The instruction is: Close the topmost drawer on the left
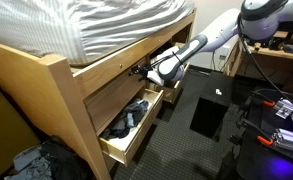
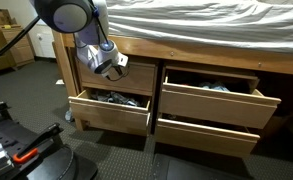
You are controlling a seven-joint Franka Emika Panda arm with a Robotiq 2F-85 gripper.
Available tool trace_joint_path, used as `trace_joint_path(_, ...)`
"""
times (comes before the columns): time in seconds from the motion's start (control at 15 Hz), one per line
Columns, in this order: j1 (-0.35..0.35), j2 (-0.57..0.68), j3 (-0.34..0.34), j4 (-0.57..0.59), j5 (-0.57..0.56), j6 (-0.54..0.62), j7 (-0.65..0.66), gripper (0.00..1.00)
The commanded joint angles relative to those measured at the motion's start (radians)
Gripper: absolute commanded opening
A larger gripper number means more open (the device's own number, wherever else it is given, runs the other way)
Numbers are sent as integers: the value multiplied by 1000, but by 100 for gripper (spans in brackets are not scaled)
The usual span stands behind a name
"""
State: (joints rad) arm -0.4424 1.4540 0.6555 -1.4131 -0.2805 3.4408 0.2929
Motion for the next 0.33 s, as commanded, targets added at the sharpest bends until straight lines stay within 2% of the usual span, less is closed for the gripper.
trace_joint_path(0.0, 133, -160, -213, -11, 264, -66, 6, 100)
trace_joint_path(0.13, 215, -222, -338, -22, 385, -89, 11, 100)
trace_joint_path(0.2, 146, -138, -226, 11, 316, -46, -33, 100)
trace_joint_path(0.27, 182, -170, -281, 11, 363, -60, -28, 100)
